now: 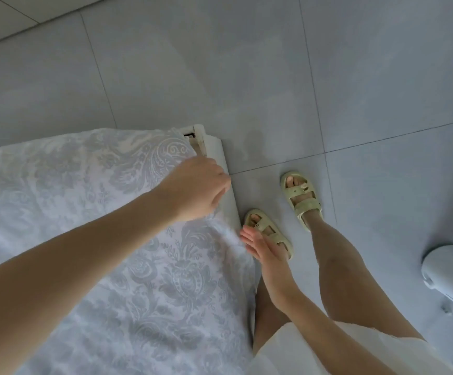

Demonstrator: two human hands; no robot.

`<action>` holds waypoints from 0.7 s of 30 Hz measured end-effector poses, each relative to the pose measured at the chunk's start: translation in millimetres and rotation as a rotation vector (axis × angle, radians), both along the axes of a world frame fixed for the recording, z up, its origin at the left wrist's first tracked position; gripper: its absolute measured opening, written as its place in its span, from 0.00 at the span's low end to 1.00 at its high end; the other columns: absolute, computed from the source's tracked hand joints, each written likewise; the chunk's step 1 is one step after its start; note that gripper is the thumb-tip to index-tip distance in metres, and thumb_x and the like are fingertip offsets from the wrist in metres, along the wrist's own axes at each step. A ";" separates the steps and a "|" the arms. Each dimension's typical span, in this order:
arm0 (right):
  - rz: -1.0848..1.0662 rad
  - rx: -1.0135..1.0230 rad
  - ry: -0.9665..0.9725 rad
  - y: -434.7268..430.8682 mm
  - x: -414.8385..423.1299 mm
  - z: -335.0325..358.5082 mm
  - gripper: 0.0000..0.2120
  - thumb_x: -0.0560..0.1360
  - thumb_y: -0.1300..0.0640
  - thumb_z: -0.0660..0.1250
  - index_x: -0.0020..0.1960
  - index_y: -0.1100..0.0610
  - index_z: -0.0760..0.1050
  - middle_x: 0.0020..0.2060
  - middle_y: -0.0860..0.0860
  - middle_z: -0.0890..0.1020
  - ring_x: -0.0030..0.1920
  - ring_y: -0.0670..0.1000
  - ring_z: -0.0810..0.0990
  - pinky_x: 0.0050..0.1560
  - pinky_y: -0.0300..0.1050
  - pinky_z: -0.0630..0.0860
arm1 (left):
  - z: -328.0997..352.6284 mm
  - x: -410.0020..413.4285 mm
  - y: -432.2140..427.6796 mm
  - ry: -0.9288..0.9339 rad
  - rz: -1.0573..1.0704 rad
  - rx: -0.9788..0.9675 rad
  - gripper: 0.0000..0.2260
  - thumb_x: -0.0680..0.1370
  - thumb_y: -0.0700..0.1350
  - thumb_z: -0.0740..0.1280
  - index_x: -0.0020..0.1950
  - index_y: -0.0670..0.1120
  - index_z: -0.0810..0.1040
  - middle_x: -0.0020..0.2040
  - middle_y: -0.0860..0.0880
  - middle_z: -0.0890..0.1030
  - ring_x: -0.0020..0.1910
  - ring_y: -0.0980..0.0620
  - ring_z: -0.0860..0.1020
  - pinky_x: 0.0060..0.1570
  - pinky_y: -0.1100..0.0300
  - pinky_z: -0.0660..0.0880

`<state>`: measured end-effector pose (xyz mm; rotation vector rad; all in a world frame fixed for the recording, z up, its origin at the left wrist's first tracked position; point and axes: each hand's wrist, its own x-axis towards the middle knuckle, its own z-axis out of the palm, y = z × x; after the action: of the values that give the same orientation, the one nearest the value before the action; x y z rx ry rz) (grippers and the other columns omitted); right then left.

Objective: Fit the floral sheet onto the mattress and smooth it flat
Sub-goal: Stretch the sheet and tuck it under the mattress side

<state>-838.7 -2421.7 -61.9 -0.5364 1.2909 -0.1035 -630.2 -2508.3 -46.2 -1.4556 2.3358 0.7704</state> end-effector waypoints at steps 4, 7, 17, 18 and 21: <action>0.172 -0.101 -0.025 30.2 -2.0 10.7 0.20 0.82 0.52 0.54 0.73 0.50 0.64 0.68 0.38 0.69 0.68 0.35 0.64 0.64 0.23 0.59 | -20.3 -14.6 29.6 -0.209 -0.154 0.194 0.11 0.80 0.43 0.55 0.43 0.48 0.75 0.40 0.53 0.80 0.43 0.50 0.75 0.52 0.54 0.72; 0.245 -0.135 -0.051 36.7 2.4 3.5 0.21 0.82 0.52 0.53 0.75 0.47 0.58 0.65 0.30 0.63 0.64 0.25 0.59 0.66 0.25 0.54 | -33.2 -18.9 29.0 -0.302 -0.210 0.192 0.15 0.81 0.48 0.53 0.49 0.49 0.79 0.43 0.54 0.81 0.46 0.51 0.77 0.55 0.54 0.71; 0.065 0.055 -0.380 32.5 26.2 -32.3 0.18 0.83 0.49 0.49 0.70 0.48 0.66 0.65 0.37 0.74 0.64 0.33 0.70 0.67 0.33 0.66 | -26.9 -47.2 22.6 -0.628 -0.309 0.281 0.06 0.77 0.42 0.55 0.48 0.46 0.71 0.39 0.49 0.78 0.34 0.50 0.68 0.52 0.54 0.62; 0.057 0.098 -0.419 29.6 30.3 -34.0 0.17 0.83 0.48 0.47 0.64 0.45 0.70 0.58 0.36 0.78 0.58 0.31 0.74 0.59 0.28 0.70 | -23.5 -45.1 22.6 -0.606 -0.283 0.268 0.04 0.77 0.42 0.55 0.46 0.46 0.69 0.37 0.50 0.76 0.33 0.50 0.69 0.52 0.54 0.63; 0.055 0.213 -0.464 23.8 46.9 -47.3 0.24 0.80 0.37 0.44 0.61 0.44 0.74 0.56 0.41 0.80 0.58 0.38 0.77 0.58 0.35 0.73 | -17.1 -33.8 22.0 -0.509 -0.178 0.232 0.06 0.79 0.44 0.55 0.47 0.48 0.71 0.34 0.51 0.75 0.36 0.49 0.73 0.56 0.53 0.64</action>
<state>-791.8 -2397.8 -109.2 -0.3380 0.8221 -0.0401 -664.0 -2486.2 -63.4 -1.1596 1.8872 0.5241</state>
